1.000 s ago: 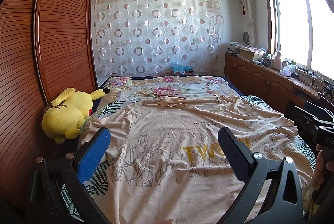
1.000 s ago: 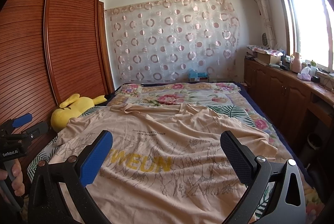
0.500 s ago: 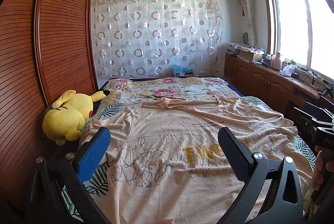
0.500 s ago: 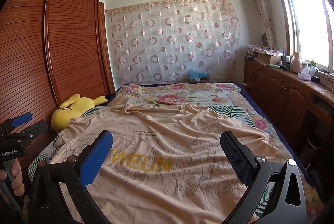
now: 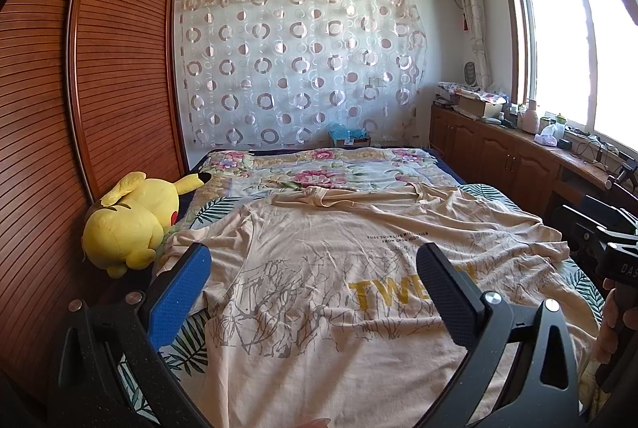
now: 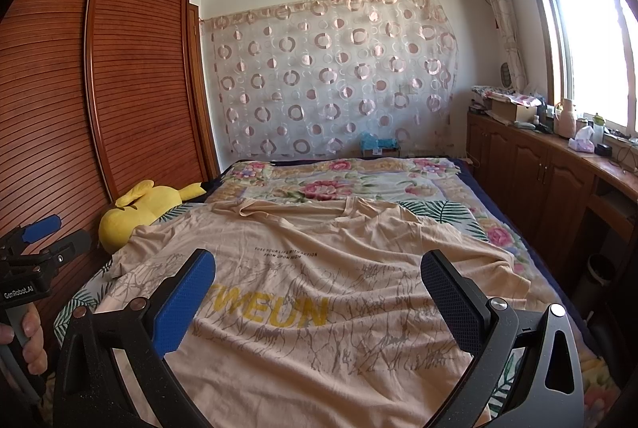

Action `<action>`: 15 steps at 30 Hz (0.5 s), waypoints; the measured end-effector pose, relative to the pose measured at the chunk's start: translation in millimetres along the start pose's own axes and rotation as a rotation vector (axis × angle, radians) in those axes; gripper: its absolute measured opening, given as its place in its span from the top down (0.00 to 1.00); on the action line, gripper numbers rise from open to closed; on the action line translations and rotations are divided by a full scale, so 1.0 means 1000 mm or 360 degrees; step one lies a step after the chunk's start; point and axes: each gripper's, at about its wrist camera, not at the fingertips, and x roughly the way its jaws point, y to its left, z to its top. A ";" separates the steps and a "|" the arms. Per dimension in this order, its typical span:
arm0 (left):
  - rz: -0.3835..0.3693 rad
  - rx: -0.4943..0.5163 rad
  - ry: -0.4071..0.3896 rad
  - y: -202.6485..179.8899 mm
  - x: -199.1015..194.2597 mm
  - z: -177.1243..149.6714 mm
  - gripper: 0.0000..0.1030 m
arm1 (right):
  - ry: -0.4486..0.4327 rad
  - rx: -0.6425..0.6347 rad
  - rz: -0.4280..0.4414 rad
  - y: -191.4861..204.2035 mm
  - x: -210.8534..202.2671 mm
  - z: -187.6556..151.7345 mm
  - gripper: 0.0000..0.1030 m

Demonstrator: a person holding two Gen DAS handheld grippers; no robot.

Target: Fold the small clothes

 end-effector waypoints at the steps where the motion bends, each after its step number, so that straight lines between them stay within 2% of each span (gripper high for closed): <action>1: 0.0000 0.0001 -0.0001 0.000 0.000 0.000 0.00 | 0.0001 0.0000 0.0002 0.000 0.000 0.000 0.00; 15: 0.0001 0.0002 -0.0003 0.000 0.000 -0.001 0.00 | 0.0002 0.0002 0.0009 0.001 0.000 -0.001 0.00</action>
